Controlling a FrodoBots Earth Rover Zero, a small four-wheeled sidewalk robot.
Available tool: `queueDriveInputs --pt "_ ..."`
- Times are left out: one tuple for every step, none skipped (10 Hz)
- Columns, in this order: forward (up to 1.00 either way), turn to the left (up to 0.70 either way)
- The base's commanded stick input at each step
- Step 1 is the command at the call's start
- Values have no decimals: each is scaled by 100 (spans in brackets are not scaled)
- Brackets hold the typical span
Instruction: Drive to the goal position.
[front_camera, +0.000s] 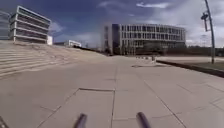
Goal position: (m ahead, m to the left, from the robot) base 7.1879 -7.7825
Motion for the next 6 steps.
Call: queueDriveInputs --pt "50 0" --pt "50 0" --pt "50 0" --pt "50 0" --pt "50 0" --pt "50 0"
